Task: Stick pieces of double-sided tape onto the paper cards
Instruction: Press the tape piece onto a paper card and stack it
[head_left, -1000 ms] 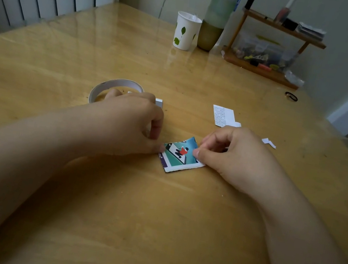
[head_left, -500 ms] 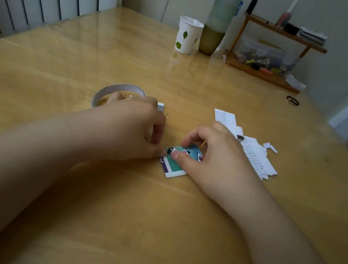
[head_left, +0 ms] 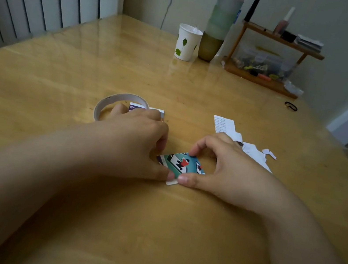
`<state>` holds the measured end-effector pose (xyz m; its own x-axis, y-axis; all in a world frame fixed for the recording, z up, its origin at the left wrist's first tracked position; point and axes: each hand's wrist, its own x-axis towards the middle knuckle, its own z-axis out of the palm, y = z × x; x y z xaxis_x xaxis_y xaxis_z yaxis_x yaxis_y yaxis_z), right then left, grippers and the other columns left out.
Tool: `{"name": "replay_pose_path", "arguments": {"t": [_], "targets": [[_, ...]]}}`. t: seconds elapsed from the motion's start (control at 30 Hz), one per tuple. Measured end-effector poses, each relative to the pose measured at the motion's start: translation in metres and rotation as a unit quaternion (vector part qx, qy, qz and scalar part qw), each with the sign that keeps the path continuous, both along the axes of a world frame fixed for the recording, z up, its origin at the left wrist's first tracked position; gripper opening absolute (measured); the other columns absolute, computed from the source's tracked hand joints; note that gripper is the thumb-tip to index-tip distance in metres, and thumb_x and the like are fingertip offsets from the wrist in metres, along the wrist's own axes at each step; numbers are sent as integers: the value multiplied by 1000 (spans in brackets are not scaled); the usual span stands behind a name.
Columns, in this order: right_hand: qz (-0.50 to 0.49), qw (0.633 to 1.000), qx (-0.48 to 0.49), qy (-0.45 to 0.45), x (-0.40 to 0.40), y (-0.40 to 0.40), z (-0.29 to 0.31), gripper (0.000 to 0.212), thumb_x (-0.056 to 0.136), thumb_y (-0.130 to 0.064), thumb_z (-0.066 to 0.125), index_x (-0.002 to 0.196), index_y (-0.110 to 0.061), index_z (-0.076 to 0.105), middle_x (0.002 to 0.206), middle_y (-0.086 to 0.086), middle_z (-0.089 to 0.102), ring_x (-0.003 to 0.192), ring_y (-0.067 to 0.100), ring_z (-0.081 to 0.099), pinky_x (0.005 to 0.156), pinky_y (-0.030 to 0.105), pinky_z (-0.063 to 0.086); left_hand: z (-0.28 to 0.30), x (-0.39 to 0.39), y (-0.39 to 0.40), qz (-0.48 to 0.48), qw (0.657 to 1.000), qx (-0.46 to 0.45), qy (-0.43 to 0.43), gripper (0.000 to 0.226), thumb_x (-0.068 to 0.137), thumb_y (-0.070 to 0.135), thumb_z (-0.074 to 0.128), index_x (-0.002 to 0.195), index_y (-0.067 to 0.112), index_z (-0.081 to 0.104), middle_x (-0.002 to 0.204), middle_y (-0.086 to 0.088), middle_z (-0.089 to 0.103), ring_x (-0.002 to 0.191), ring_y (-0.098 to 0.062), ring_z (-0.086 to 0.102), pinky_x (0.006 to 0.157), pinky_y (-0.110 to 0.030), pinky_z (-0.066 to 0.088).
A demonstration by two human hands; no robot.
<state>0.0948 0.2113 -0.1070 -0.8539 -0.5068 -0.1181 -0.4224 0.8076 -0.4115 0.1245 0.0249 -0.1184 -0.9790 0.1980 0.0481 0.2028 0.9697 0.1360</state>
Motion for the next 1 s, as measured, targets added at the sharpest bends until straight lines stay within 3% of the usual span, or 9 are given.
{"name": "replay_pose_path", "arguments": {"t": [0.17, 0.33, 0.47, 0.63, 0.7, 0.77, 0.87, 0.93, 1.0], "targets": [[-2, 1000, 0, -11, 0, 1, 1, 49, 67, -54, 75, 106, -43, 48, 115, -23, 38, 111, -2, 34, 85, 17, 29, 1, 1, 1, -7, 1000, 14, -6, 38, 71, 69, 55, 89, 37, 42, 97, 16, 37, 93, -5, 34, 91, -29, 23], [-8, 1000, -4, -18, -2, -3, 3, 43, 64, -51, 79, 88, -40, 44, 101, -23, 38, 103, 1, 37, 77, 18, 33, 1, 1, 3, -18, 999, 27, -13, 34, 72, 66, 56, 87, 39, 41, 93, 16, 37, 94, -4, 36, 89, -27, 22], [-10, 999, -52, -10, 2, -3, 2, 46, 64, -43, 83, 91, -36, 45, 102, -21, 49, 101, 1, 47, 74, 13, 38, 2, 3, 4, -10, 999, 37, -3, 38, 71, 66, 58, 90, 39, 39, 95, 17, 36, 92, -4, 35, 87, -26, 23], [-16, 983, -181, -30, 3, -6, 1, 37, 78, -22, 75, 100, -37, 50, 83, -14, 62, 71, 1, 56, 75, 22, 49, 5, 4, 3, -4, 999, 49, 9, 42, 73, 65, 57, 99, 39, 39, 86, 20, 33, 90, -5, 34, 89, -28, 25], [-35, 958, -280, -46, 4, -6, 5, 33, 82, -14, 72, 99, -36, 54, 82, -6, 68, 79, 14, 66, 74, 29, 54, 10, 5, 2, 2, 994, 108, 26, 31, 76, 62, 55, 92, 38, 44, 84, 19, 37, 83, -7, 37, 79, -27, 30], [-70, 923, -370, -79, 6, -6, 10, 28, 83, -11, 70, 100, -29, 57, 85, 1, 73, 78, 20, 69, 62, 24, 53, 14, 6, 1, 14, 971, 230, 56, 19, 79, 53, 56, 78, 35, 49, 81, 14, 44, 77, -9, 45, 66, -26, 35], [-132, 858, -474, -147, 5, -5, 12, 21, 83, -6, 68, 99, -18, 60, 76, 6, 74, 60, 13, 65, 51, 17, 45, 17, 8, -6, 8, 918, 385, 94, 12, 82, 39, 53, 94, 39, 56, 79, 16, 46, 84, -13, 55, 62, -28, 48], [-166, 820, -512, -198, 4, -5, 13, 20, 83, -1, 66, 100, -11, 61, 69, 5, 72, 52, 9, 62, 50, 17, 45, 20, 12, -10, -35, 909, 402, 102, 35, 77, 30, 48, 105, 51, 48, 80, 20, 38, 84, -9, 51, 68, -34, 53], [-177, 789, -536, -243, 4, -4, 14, 18, 83, 4, 63, 98, -5, 60, 63, 5, 68, 48, 7, 60, 46, 15, 46, 22, 13, -9, -79, 923, 352, 132, 36, 75, 32, 53, 105, 52, 52, 84, 23, 35, 84, -4, 45, 76, -29, 45]]}}
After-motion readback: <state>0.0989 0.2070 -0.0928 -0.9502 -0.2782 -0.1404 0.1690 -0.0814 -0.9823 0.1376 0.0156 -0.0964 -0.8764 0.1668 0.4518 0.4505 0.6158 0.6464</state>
